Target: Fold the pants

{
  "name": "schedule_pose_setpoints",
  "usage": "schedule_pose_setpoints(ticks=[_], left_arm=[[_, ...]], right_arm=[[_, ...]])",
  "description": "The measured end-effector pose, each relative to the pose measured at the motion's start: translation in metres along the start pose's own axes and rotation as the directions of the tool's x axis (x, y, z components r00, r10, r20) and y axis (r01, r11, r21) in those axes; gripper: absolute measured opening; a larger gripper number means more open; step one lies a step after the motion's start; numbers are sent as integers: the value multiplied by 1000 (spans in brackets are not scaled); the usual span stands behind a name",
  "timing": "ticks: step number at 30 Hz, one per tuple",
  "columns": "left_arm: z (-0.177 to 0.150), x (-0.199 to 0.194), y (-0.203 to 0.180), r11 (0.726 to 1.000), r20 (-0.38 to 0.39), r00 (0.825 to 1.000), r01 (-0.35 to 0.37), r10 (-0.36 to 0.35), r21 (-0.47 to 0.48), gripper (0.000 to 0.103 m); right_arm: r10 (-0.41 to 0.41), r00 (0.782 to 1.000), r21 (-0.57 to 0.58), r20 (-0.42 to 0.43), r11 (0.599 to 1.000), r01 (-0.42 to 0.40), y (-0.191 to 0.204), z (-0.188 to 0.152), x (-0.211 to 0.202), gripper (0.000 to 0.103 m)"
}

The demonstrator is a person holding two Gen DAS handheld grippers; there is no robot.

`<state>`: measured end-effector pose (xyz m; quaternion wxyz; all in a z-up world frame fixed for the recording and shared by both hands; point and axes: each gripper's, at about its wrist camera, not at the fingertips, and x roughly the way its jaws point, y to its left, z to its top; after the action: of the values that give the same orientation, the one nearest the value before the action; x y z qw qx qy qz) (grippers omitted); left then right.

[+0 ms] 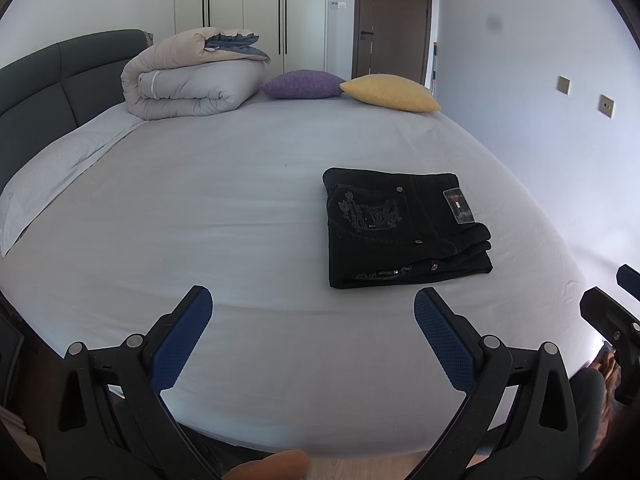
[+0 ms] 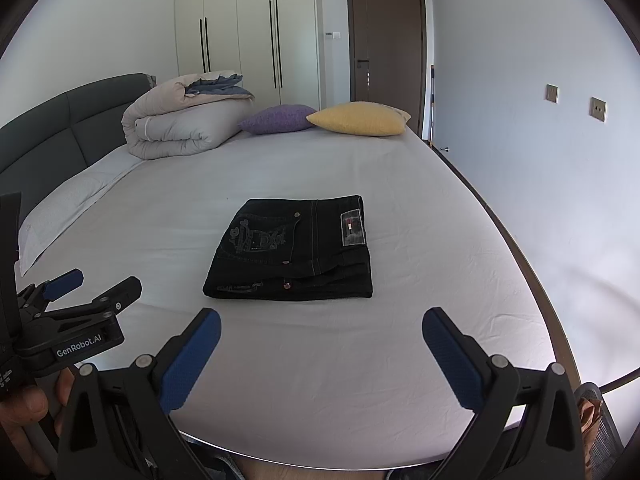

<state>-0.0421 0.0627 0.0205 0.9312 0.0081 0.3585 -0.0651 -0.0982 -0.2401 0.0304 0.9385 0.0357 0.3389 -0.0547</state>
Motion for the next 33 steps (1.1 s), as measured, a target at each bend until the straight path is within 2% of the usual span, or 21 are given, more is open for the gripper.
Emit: schedule_pose_setpoints(ticks=[18,33], left_arm=[[-5,5,0,1000,-10,1000,5,-5,0,103],[-6,14,2,1000,-41,999,22,-22,5,103]], right_arm=[[4,1000,3,-5,1000,-4,-1,-3,3,103],[16,1000,11,-19,1000,-15,5,-22,3,103]])
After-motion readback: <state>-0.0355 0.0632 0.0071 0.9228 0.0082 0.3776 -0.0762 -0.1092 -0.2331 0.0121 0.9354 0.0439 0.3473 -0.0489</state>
